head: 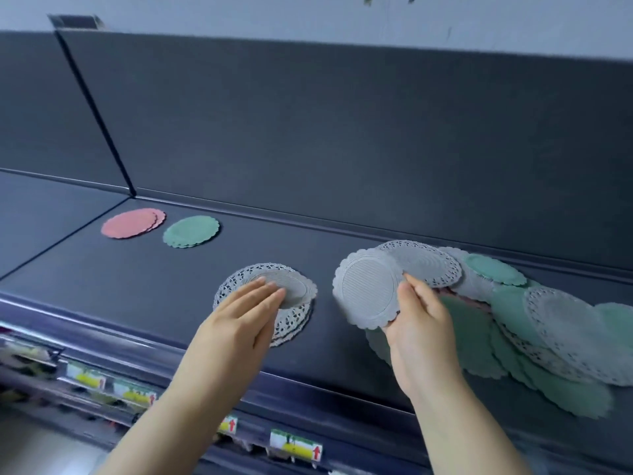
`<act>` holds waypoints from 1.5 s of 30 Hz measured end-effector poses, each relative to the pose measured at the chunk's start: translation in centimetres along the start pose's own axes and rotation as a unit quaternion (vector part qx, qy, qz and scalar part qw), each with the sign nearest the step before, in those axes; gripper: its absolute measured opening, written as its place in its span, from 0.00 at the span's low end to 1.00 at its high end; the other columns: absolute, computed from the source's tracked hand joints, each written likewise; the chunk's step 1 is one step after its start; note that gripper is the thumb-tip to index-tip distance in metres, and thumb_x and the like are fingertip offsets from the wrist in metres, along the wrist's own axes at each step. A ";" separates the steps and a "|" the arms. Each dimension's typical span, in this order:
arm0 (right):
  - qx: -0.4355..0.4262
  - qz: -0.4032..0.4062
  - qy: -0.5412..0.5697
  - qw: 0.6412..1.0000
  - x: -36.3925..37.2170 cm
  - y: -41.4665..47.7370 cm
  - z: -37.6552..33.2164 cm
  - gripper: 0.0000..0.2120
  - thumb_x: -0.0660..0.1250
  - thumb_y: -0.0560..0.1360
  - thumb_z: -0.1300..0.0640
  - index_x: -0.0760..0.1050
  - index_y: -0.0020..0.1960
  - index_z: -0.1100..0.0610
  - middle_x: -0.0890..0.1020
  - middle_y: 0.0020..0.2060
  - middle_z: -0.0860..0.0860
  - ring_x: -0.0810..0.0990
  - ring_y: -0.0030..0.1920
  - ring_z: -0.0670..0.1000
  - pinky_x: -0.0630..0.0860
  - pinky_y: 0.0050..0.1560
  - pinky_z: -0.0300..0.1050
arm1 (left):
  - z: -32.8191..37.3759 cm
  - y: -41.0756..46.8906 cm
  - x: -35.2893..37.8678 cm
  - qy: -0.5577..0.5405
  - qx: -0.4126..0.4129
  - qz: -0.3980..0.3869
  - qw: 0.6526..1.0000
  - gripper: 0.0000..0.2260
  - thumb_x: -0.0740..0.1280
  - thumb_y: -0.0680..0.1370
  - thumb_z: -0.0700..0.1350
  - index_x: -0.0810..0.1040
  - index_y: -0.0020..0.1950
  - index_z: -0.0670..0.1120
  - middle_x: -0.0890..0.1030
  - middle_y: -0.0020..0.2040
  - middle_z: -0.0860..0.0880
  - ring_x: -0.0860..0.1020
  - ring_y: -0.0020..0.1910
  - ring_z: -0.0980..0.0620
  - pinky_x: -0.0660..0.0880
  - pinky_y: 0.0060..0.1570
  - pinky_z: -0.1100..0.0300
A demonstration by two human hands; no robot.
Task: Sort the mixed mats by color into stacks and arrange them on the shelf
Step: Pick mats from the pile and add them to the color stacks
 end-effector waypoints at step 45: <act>-0.010 0.011 0.128 0.992 16.9 8.9 -0.7 0.11 0.54 0.80 0.62 0.75 0.54 0.56 0.82 0.48 0.49 0.83 0.46 0.45 0.78 0.46 0.42 | -16.9 10.7 11.2 -0.027 0.086 -0.298 0.950 0.26 0.51 0.69 0.35 0.78 0.62 0.45 0.76 0.64 0.49 0.65 0.69 0.52 0.76 0.52 0.59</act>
Point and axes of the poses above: each hand's wrist, its own y-axis towards the middle knuckle, its own x-axis out of the palm, z = x × y, the point moved 10 cm from there along y, towards the middle knuckle
